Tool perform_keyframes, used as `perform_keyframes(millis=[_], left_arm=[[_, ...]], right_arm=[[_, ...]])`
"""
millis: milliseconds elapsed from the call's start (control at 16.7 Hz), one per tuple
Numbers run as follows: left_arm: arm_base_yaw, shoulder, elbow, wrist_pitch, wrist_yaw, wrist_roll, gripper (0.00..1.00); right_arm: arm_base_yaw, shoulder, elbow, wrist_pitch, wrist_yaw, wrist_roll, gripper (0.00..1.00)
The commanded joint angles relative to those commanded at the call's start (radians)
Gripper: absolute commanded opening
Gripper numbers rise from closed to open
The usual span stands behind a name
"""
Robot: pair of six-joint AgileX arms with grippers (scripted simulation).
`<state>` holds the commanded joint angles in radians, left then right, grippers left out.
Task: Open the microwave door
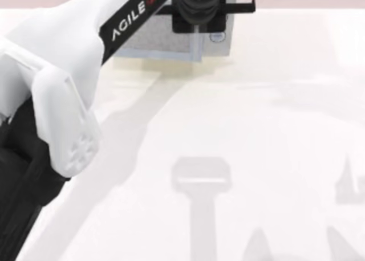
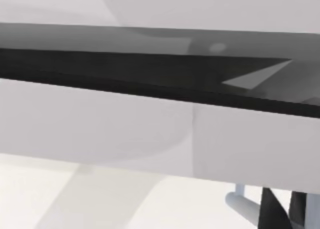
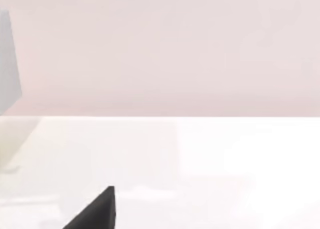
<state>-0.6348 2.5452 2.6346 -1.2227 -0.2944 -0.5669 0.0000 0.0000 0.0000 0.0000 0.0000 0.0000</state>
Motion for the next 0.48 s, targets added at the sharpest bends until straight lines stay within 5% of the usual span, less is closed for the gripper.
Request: perform_keyframes(millis=[480], left_arm=[[0.012,-0.146,-0.268,0.136,0.024,0.071,0.0]], right_arm=[[0.0,0.0,0.0,0.0,0.0,0.0,1.0]])
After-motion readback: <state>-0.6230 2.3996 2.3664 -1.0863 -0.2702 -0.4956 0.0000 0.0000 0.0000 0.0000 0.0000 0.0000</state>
